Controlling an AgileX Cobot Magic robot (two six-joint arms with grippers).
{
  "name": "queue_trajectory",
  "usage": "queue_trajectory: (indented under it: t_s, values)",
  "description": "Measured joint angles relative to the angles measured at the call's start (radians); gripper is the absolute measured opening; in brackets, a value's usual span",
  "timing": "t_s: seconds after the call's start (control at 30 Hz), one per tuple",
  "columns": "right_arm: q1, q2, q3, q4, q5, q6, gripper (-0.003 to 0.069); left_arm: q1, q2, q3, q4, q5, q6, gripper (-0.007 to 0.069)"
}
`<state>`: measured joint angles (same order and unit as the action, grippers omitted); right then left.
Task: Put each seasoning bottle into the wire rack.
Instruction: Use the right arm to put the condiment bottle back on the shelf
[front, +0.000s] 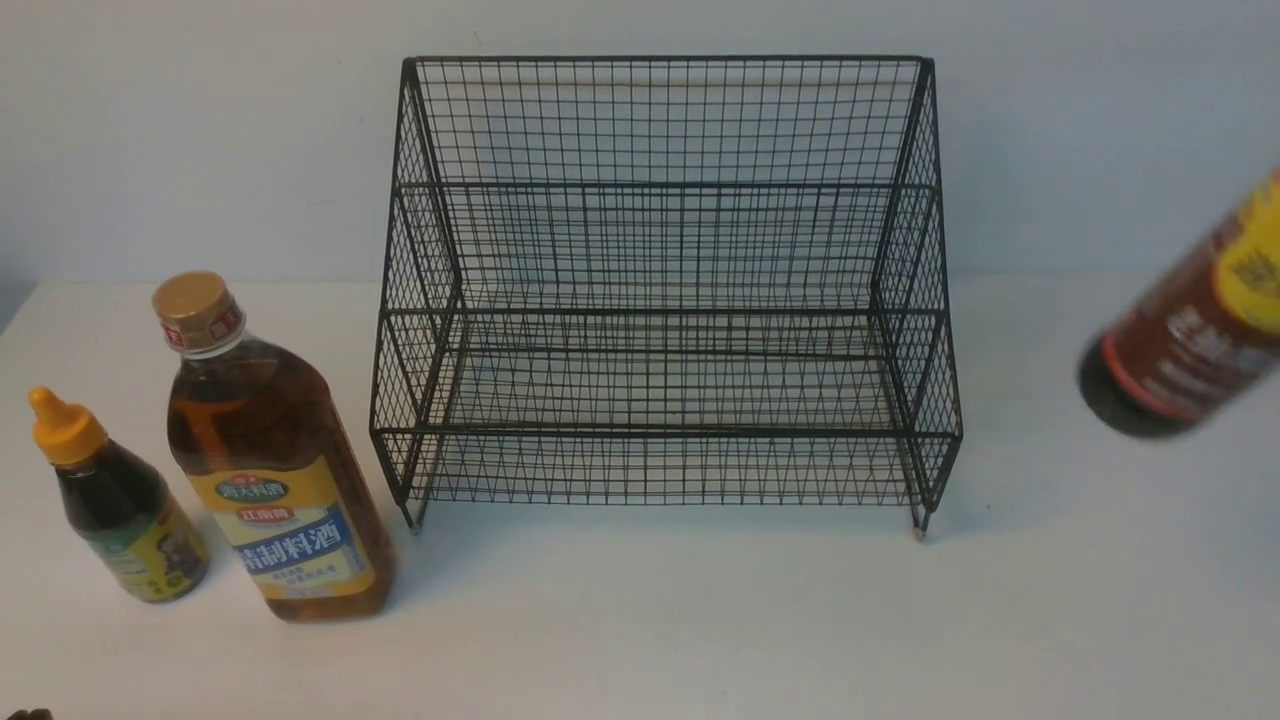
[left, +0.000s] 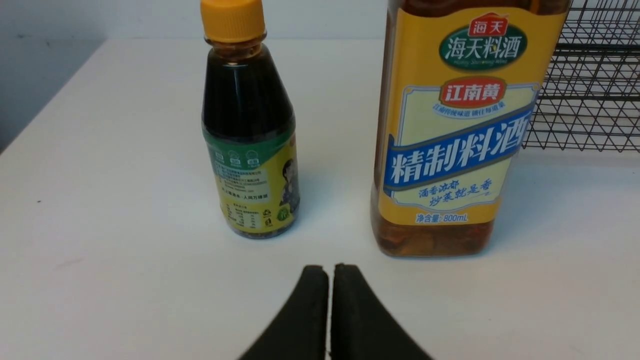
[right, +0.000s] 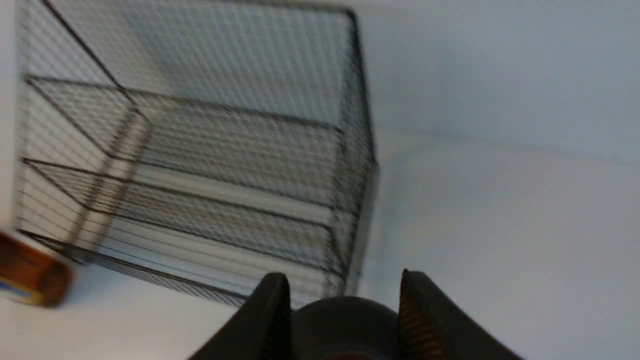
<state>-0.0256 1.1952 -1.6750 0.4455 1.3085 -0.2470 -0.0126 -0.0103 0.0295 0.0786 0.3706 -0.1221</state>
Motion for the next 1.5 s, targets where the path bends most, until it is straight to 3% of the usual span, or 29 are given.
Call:
queue_trajectory:
  t_s: [0.1, 0.23, 0.33, 0.47, 1.07, 1.5]
  values:
    - [0.072, 0.072, -0.086, 0.077, -0.009, -0.027, 0.0266, 0.000, 0.000, 0.000, 0.000, 0.000, 0.000, -0.0005]
    - [0.168, 0.184, -0.171, 0.076, -0.045, -0.052, 0.0266, 0.000, 0.000, 0.000, 0.000, 0.000, 0.000, -0.0005]
    - [0.262, 0.335, -0.256, -0.049, -0.076, -0.083, 0.0266, 0.000, 0.000, 0.000, 0.000, 0.000, 0.000, -0.0005]
    - [0.312, 0.451, -0.327, -0.179, -0.097, -0.086, 0.0266, 0.000, 0.000, 0.000, 0.000, 0.000, 0.000, -0.0005]
    - [0.331, 0.587, -0.387, -0.206, -0.329, -0.036, 0.0266, 0.000, 0.000, 0.000, 0.000, 0.000, 0.000, -0.0005]
    - [0.331, 0.690, -0.389, -0.220, -0.233, -0.029, 0.0266, 0.000, 0.000, 0.000, 0.000, 0.000, 0.000, -0.0005]
